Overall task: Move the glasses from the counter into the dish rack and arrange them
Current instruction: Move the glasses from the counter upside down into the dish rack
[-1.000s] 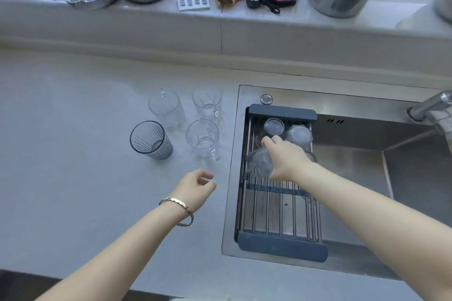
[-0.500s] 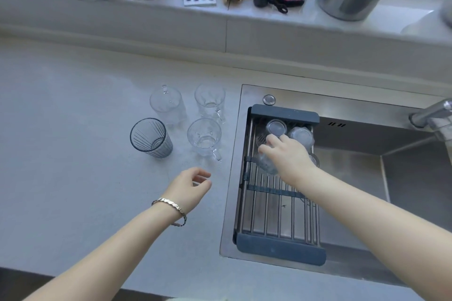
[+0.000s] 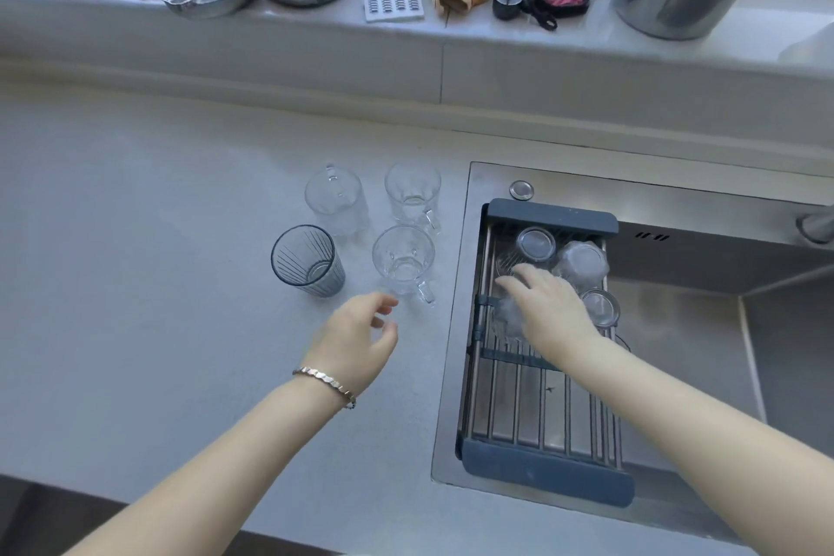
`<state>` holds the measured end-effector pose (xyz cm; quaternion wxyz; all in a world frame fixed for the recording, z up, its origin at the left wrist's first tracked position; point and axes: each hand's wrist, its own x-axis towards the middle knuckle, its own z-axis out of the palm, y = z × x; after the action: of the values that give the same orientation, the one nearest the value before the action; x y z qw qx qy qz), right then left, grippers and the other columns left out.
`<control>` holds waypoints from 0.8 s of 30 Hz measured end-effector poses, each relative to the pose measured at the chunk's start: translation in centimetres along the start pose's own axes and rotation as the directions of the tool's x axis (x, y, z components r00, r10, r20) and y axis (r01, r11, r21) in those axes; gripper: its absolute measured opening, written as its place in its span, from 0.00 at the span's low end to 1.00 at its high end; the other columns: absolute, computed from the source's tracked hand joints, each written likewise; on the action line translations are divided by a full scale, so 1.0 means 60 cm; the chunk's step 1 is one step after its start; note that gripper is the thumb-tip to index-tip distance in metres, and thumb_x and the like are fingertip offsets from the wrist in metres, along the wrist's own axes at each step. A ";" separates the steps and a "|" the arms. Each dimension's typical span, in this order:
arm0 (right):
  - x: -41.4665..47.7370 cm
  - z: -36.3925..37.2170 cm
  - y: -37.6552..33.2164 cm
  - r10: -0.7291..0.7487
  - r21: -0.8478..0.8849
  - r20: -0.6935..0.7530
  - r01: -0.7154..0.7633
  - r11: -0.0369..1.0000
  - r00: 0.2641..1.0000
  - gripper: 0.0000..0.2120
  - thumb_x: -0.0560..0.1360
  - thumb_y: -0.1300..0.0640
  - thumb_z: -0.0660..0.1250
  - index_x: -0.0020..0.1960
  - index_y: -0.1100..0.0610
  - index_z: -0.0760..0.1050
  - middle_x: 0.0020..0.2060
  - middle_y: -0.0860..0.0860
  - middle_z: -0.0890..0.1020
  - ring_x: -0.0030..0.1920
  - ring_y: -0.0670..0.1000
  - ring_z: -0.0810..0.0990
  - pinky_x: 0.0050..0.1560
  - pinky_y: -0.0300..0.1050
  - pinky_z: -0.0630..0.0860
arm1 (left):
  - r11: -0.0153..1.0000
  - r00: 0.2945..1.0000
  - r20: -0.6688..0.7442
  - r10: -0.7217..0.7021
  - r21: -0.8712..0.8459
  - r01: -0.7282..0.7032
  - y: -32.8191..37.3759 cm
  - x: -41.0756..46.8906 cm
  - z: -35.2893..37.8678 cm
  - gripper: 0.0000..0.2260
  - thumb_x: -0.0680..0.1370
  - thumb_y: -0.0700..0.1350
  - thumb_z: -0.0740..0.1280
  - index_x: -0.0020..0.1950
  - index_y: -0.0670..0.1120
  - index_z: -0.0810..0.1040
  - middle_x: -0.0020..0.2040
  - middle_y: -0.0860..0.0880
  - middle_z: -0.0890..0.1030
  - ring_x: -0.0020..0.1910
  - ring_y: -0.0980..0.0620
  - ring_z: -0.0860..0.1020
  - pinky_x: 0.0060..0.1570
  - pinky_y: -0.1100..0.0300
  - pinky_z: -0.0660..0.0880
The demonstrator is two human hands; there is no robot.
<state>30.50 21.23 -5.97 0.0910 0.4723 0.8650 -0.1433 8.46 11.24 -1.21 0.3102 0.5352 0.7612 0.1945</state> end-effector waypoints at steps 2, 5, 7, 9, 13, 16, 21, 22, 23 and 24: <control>0.010 -0.033 -0.030 0.009 0.291 -0.088 0.017 0.957 0.996 0.33 0.68 0.65 0.69 0.70 0.57 0.62 0.68 0.55 0.68 0.67 0.57 0.67 0.65 0.50 0.67 | 0.986 0.975 -0.165 0.149 0.106 -0.133 0.000 0.005 -0.019 0.16 0.72 0.47 0.58 0.52 0.43 0.79 0.50 0.45 0.82 0.47 0.46 0.81 0.49 0.52 0.80; 0.036 -0.067 -0.087 0.055 0.672 -0.022 -0.026 0.740 0.998 0.45 0.64 0.57 0.77 0.73 0.55 0.55 0.70 0.52 0.64 0.71 0.50 0.63 0.70 0.43 0.60 | 0.959 0.911 -0.371 0.178 0.271 -0.077 -0.012 0.028 -0.051 0.20 0.70 0.48 0.61 0.57 0.41 0.77 0.58 0.41 0.79 0.57 0.39 0.77 0.54 0.48 0.76; 0.058 -0.060 -0.120 0.092 0.757 0.030 -0.082 0.648 0.995 0.51 0.61 0.55 0.79 0.74 0.54 0.51 0.70 0.51 0.64 0.71 0.48 0.63 0.67 0.39 0.59 | 0.958 0.930 -0.367 -0.012 0.263 0.115 -0.021 0.041 -0.068 0.29 0.70 0.50 0.69 0.68 0.42 0.67 0.69 0.41 0.69 0.68 0.40 0.67 0.64 0.47 0.68; 0.076 -0.038 -0.144 0.115 0.790 0.051 -0.111 0.603 0.992 0.52 0.61 0.54 0.79 0.74 0.53 0.50 0.71 0.51 0.64 0.71 0.48 0.63 0.66 0.38 0.58 | 0.933 0.937 -0.299 -0.182 0.250 0.261 -0.034 0.051 -0.077 0.41 0.69 0.55 0.72 0.73 0.43 0.56 0.74 0.43 0.59 0.73 0.43 0.59 0.70 0.49 0.60; 0.099 -0.003 -0.173 0.237 0.836 0.023 -0.149 0.528 0.971 0.45 0.62 0.55 0.78 0.71 0.53 0.56 0.70 0.52 0.66 0.69 0.51 0.66 0.63 0.40 0.62 | 0.927 0.945 -0.184 -0.270 0.218 0.307 -0.066 0.069 -0.079 0.44 0.69 0.55 0.72 0.75 0.43 0.49 0.76 0.44 0.55 0.75 0.46 0.56 0.71 0.50 0.59; 0.098 0.001 -0.178 0.297 0.855 0.003 -0.156 0.495 0.955 0.41 0.60 0.55 0.79 0.67 0.53 0.60 0.65 0.51 0.72 0.64 0.50 0.71 0.58 0.39 0.66 | 0.949 0.948 -0.158 -0.278 0.110 0.297 -0.079 0.084 -0.080 0.42 0.69 0.52 0.73 0.74 0.43 0.54 0.75 0.44 0.59 0.72 0.45 0.63 0.68 0.50 0.65; 0.033 -0.004 -0.149 0.319 0.972 0.112 -0.170 0.161 0.941 0.34 0.60 0.61 0.79 0.60 0.52 0.65 0.57 0.54 0.75 0.58 0.52 0.75 0.56 0.45 0.72 | 0.978 0.955 -0.222 -0.196 0.029 0.208 -0.059 0.059 -0.071 0.35 0.64 0.46 0.76 0.66 0.43 0.66 0.64 0.45 0.70 0.59 0.46 0.74 0.56 0.54 0.73; 0.012 -0.009 -0.136 0.301 0.981 0.180 -0.193 0.016 0.936 0.33 0.61 0.60 0.79 0.60 0.50 0.66 0.58 0.56 0.76 0.58 0.54 0.77 0.54 0.48 0.75 | 0.987 0.968 -0.203 -0.147 0.033 0.157 -0.050 0.045 -0.063 0.34 0.63 0.45 0.76 0.66 0.44 0.66 0.63 0.46 0.69 0.58 0.46 0.75 0.55 0.55 0.73; -0.010 -0.014 -0.122 0.258 0.963 0.261 -0.231 -0.140 0.930 0.32 0.61 0.59 0.77 0.60 0.49 0.67 0.59 0.57 0.76 0.58 0.56 0.78 0.49 0.51 0.77 | 0.994 0.982 -0.171 -0.085 0.048 0.094 -0.040 0.029 -0.052 0.35 0.63 0.44 0.76 0.66 0.44 0.66 0.63 0.46 0.69 0.58 0.47 0.75 0.54 0.55 0.73; -0.033 -0.019 -0.108 0.194 0.920 0.333 -0.273 -0.281 0.923 0.31 0.61 0.57 0.74 0.61 0.49 0.68 0.58 0.56 0.76 0.56 0.57 0.79 0.44 0.51 0.78 | 0.997 0.992 -0.126 -0.017 0.068 0.026 -0.028 0.012 -0.042 0.35 0.62 0.45 0.75 0.66 0.46 0.66 0.62 0.47 0.69 0.57 0.47 0.75 0.53 0.55 0.74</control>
<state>26.08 16.73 -3.26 -0.2619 0.5185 0.3125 -0.7516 5.42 11.43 -0.63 0.2453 0.5242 0.7911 0.1979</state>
